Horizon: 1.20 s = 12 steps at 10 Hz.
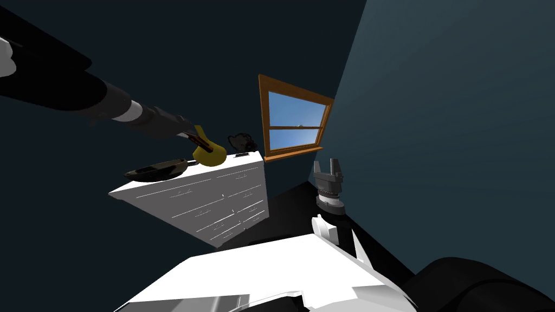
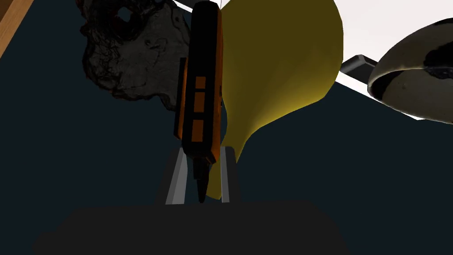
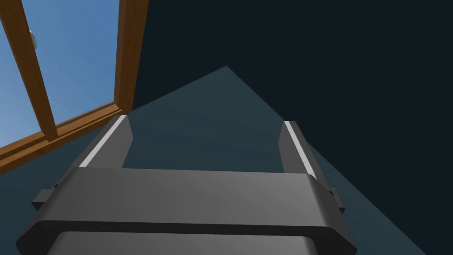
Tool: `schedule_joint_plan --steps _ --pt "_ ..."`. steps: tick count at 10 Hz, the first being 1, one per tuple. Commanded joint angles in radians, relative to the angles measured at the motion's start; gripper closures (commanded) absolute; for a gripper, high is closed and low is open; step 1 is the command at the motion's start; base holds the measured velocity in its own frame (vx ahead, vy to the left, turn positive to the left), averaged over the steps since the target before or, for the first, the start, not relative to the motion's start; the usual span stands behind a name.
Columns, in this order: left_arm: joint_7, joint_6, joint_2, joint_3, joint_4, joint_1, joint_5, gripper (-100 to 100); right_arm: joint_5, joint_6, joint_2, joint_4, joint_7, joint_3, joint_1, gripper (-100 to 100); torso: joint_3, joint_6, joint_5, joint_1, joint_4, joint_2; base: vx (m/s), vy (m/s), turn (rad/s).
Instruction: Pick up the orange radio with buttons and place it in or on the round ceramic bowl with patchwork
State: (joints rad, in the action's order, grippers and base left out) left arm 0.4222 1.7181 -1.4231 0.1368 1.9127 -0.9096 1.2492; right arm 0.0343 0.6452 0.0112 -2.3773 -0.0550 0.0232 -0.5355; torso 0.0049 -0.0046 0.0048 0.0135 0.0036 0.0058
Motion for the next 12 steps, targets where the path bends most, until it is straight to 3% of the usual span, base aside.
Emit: schedule_joint_plan --steps 1,4,6,11,12 --pt "0.014 0.004 -0.031 0.019 -0.002 0.008 0.021 100 0.000 0.000 0.000 0.000 0.000 0.000 0.000 0 0.000 0.000 0.000 0.000 0.000 0.000 0.029 0.180 0.018" --pt "0.033 0.027 -0.083 0.059 0.000 0.030 0.056 100 0.000 0.000 0.000 0.000 0.000 0.000 0.000 0 -0.003 0.001 -0.001 -0.002 -0.002 -0.004 0.025 0.166 0.005" --pt "0.049 0.076 -0.123 0.093 -0.001 0.053 0.081 100 0.000 0.000 0.000 0.000 0.000 0.000 0.000 0 -0.004 0.001 -0.001 -0.002 -0.002 -0.006 0.058 0.187 -0.029" --pt "0.065 0.217 -0.159 0.128 -0.008 0.082 0.102 100 0.000 0.000 0.000 0.000 0.000 0.000 0.000 0 -0.008 0.002 -0.003 -0.011 -0.005 -0.012 0.091 0.100 -0.031" --pt "0.065 0.224 -0.159 0.128 -0.008 0.082 0.102 100 0.000 0.000 0.000 0.000 0.000 0.000 0.000 0 -0.008 0.002 -0.004 -0.013 -0.005 -0.012 0.053 0.029 -0.014"
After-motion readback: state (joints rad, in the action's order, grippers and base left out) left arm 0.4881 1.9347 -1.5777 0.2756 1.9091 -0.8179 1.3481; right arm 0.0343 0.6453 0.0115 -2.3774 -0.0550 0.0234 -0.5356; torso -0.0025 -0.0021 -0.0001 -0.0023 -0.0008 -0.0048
